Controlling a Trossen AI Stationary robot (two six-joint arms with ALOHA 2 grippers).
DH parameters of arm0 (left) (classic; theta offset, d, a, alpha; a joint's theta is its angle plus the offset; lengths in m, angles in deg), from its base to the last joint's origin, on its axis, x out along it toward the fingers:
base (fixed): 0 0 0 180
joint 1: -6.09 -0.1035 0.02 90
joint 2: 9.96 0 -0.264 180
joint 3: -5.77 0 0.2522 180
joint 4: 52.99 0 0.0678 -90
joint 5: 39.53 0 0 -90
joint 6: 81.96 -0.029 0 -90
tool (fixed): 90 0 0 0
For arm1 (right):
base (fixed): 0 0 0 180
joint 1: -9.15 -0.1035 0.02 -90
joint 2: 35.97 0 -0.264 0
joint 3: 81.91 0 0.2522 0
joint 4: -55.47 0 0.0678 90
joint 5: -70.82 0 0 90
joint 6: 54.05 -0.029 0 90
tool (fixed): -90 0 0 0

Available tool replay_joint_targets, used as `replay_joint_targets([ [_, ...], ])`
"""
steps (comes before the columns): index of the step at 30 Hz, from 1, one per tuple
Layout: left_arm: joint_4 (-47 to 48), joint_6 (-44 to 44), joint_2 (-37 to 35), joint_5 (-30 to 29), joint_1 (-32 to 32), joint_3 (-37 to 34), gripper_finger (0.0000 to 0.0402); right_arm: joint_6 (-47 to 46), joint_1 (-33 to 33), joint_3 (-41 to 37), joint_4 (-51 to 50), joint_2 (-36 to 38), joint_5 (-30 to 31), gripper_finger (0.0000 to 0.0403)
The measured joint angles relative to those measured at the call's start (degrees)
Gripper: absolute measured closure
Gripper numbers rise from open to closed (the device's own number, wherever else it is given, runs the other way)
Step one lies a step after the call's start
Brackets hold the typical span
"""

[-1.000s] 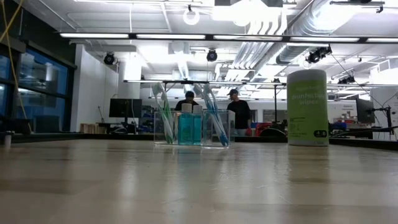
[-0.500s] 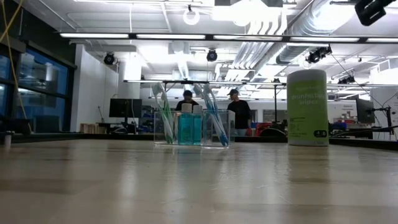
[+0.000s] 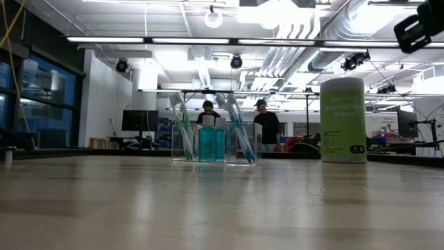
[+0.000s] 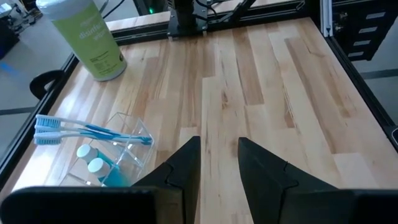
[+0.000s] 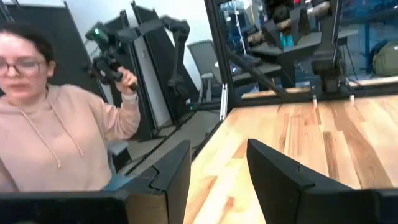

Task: Pick & Place toothbrushing station
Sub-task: Return to Home Position

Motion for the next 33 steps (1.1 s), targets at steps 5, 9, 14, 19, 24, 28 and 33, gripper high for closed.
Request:
replay_joint_targets([
  [5, 0.0, 1.2, 0.0, 0.0, 0.0, 0.0, 0.0301, 0.4, 0.0, -2.7, 2.3, 0.0, -2.9, 0.0254],
  [9, 0.0, 1.7, 0.0, 0.0, 0.0, 0.0, 0.0301, 0.4, 0.0, -5.9, 4.9, 0.0, -4.1, 0.0254],
  [14, -0.2, 2.0, 0.0, 0.0, 0.0, 0.0, 0.0301, 0.1, 0.0, -9.0, 7.4, 0.0, -4.3, 0.0254],
  [19, -0.3, 2.5, 0.0, 0.0, 0.0, 0.0, 0.0301, -0.1, 0.0, -10.9, 9.5, 0.0, -5.9, 0.0254],
  [24, -0.3, 3.2, 0.0, 0.0, 0.0, 0.0, 0.0301, 0.4, 0.0, -11.3, 9.8, 0.0, -9.0, 0.0254],
  [28, -0.3, 3.4, 0.0, 0.0, 0.0, 0.0, 0.0301, 0.8, 0.0, -11.3, 9.7, 0.0, -9.1, 0.0254],
  [33, -0.3, 3.4, 0.0, 0.0, 0.0, 0.0, 0.0301, 3.3, 0.0, -11.4, 9.3, 0.0, -10.7, 0.0254],
])
